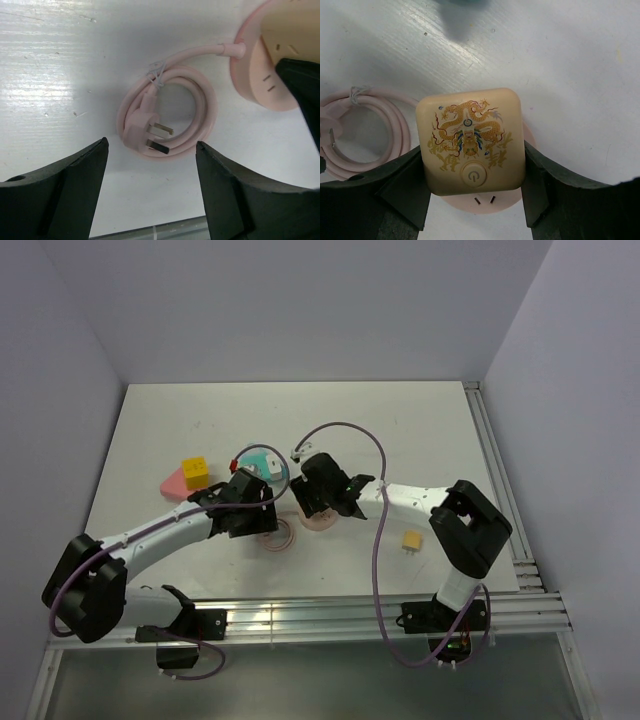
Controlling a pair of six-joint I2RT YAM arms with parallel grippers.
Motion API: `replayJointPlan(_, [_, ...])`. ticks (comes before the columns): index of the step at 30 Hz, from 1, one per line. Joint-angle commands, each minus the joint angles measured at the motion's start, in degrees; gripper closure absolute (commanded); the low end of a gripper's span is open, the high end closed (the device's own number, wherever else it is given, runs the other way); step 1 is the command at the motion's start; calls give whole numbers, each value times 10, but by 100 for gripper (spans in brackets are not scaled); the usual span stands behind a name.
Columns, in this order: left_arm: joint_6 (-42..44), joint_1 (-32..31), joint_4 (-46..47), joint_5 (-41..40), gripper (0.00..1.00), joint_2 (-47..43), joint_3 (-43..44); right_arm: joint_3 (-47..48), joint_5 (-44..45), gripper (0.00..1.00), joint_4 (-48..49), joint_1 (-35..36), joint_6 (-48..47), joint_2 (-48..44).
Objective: Insert the plug
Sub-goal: Insert the plug into the socket.
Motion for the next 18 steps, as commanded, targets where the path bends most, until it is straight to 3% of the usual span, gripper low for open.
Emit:
replayJointPlan(1, [-4, 3, -11, 12, 23, -30, 33, -21, 5, 100, -23, 6, 7, 8])
replayJointPlan(11, [2, 12, -50, 31, 20, -58, 87, -50, 3, 100, -14, 23, 6, -22])
replayJointPlan(18, [18, 42, -32, 65, 17, -3, 124, -57, -1, 100, -11, 26, 2, -38])
